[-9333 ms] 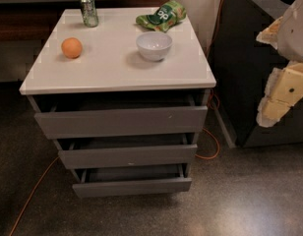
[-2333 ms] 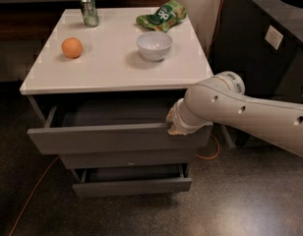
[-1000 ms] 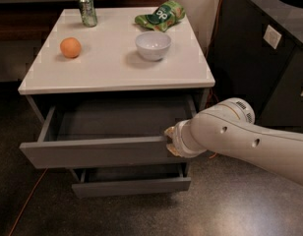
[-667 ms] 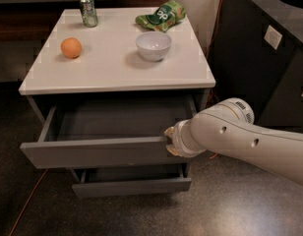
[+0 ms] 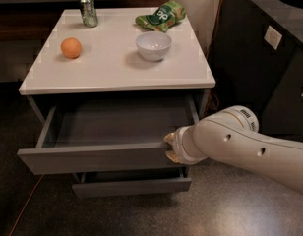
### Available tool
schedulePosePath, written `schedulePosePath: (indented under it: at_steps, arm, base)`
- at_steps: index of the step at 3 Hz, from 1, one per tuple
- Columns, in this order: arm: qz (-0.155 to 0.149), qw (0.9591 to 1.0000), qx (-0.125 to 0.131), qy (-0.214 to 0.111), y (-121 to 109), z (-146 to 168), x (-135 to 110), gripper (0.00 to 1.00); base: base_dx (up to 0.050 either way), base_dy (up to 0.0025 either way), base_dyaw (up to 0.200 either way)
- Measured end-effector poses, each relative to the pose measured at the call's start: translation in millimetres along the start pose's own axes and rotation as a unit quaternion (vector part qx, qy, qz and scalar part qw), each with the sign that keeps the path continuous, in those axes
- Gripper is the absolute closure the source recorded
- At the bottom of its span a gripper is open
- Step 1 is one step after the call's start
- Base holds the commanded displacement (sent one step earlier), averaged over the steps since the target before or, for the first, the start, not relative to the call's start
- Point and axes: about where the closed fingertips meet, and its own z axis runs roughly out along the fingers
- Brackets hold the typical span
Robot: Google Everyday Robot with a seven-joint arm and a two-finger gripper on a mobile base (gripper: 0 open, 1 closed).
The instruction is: Place orange into top drawer
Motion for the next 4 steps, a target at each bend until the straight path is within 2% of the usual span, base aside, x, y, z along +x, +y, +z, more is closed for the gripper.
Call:
schedulePosePath:
  at_steps: [1,2,3,4]
  arm:
    - [-0.004,0.9999,-0.008,-0.014,20.4,-4.8,-8.6,1.00]
    - [-0.004,0.9999,-0.008,-0.014,20.0,-5.2,-8.7,0.97]
    - [-0.004,0.9999,-0.008,-0.014,20.0,-5.2,-8.7,0.75]
    - [-0.008,0.9994,-0.012,-0.030,37.5,-11.0,-16.6,0.51]
  base:
    - [0.000,0.00000,0.000]
    - [0.000,0.00000,0.000]
    - [0.000,0.00000,0.000]
    - [0.000,0.00000,0.000]
